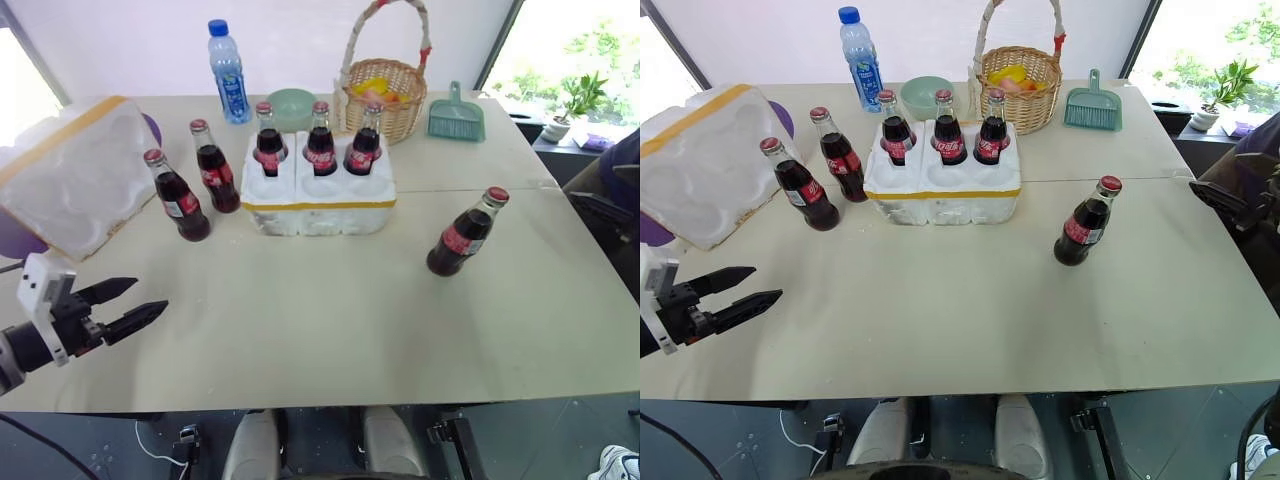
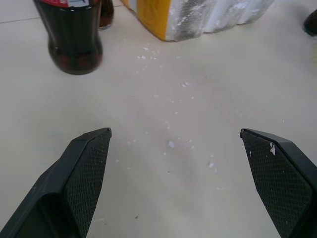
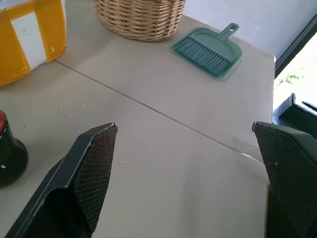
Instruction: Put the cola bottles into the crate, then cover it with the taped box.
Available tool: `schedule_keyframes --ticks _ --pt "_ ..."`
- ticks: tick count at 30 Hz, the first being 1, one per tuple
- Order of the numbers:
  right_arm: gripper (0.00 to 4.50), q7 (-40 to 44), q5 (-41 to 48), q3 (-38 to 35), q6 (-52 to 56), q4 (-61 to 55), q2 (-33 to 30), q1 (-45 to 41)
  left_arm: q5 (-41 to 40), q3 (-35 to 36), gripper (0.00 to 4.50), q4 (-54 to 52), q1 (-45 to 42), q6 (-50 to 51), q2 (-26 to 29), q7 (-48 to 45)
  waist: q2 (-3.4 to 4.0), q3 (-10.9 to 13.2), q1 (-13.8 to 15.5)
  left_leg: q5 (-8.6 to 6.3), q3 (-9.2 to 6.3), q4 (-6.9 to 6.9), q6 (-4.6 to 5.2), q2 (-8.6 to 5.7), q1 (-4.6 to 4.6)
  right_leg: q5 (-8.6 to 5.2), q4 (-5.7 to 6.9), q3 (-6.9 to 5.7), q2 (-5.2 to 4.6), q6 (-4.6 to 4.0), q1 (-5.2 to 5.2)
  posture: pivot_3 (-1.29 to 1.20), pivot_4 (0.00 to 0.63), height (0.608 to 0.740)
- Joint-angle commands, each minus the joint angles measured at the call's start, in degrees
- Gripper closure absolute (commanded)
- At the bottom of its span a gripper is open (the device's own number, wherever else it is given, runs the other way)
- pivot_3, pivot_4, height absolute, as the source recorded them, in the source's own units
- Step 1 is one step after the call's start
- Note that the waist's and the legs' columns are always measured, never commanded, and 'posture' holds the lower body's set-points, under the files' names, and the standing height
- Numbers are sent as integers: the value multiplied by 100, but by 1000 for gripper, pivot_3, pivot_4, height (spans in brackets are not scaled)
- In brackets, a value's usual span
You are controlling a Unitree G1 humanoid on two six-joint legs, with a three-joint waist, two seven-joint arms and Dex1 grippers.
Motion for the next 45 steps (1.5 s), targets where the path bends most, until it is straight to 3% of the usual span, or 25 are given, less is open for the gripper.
schedule_keyframes --ticks 1,8,12,22,32,45 --pt "0 -53 1 -93 -95 -60 -55 -69 -22 63 144 -127 15 -70 -39 38 0 0 0 0 0 0 0 0 0 0 0 0 0 0 0 0 150 740" --pt "0 46 30 -22 -23 -21 -89 -229 -61 78 144 -155 -210 -96 -223 354 0 0 0 0 0 1 0 -1 0 0 1 0 0 0 0 0 150 740" --pt "0 226 53 220 318 153 -184 -1063 77 -32 144 53 -729 -354 -513 803 9 1 -4 0 1 8 0 -2 1 1 4 2 0 1 2 0 150 740" --pt "0 1589 818 966 2386 -1351 3 -2635 699 -815 144 893 -2283 -1075 -1099 1604 33 1 34 0 -4 4 0 0 -3 3 5 0 11 5 1 0 150 740" --pt "0 2269 1378 1397 3400 -2752 63 -2733 1452 -1576 144 2098 -3299 -1959 -1317 1654 33 2 42 0 -5 9 0 -3 -11 4 6 -2 7 7 -2 0 150 740" --pt "0 2187 1916 1365 3968 -3660 185 -2574 2128 -2169 144 3688 -4414 -2926 -1603 1664 32 2 56 1 -8 14 0 -4 -16 14 8 -6 6 24 -3 0 150 740"
